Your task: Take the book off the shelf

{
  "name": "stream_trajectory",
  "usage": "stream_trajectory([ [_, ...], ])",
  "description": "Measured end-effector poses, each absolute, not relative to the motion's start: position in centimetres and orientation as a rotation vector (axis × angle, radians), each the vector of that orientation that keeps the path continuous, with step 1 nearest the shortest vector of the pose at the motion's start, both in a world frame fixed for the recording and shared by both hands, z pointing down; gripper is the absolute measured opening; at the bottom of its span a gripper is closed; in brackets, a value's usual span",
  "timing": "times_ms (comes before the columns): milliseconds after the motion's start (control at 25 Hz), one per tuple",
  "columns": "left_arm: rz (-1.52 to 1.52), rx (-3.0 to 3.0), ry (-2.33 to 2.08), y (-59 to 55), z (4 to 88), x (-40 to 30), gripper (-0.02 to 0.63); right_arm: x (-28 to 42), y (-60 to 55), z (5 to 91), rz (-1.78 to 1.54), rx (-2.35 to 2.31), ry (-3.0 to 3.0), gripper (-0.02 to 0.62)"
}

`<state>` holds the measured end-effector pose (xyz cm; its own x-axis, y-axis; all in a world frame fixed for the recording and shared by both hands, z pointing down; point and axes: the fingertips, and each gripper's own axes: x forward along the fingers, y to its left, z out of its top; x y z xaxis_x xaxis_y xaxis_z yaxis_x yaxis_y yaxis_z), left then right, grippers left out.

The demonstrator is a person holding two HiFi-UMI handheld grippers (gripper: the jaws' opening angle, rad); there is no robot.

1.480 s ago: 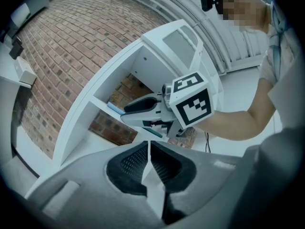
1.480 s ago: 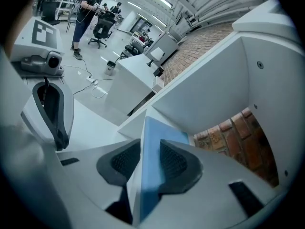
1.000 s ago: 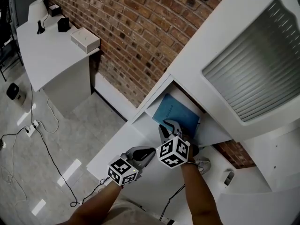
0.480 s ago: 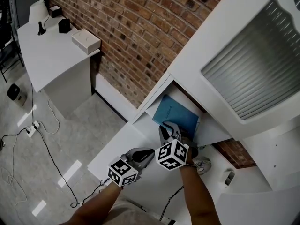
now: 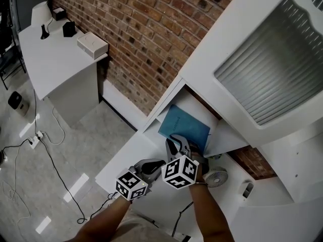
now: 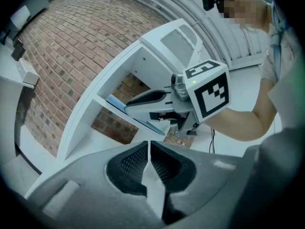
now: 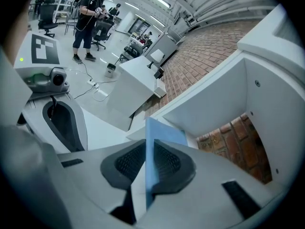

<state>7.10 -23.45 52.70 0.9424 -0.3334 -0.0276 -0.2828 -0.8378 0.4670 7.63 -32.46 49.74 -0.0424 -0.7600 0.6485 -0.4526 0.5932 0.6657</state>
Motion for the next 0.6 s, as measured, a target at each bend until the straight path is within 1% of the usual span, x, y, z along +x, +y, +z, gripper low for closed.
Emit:
stream_trajectory([
  [360, -0.137, 2.629, -0.437, -22.59, 52.84, 6.90, 0.009, 6.48, -31.70, 49.83, -0.314, 1.038, -1.690, 0.064],
  [600, -0.136, 2.627, -0.448, -22.49, 52.92, 6.73, 0.010, 6.62, -31.70, 50.18, -0.344, 1.070, -1.691, 0.083],
])
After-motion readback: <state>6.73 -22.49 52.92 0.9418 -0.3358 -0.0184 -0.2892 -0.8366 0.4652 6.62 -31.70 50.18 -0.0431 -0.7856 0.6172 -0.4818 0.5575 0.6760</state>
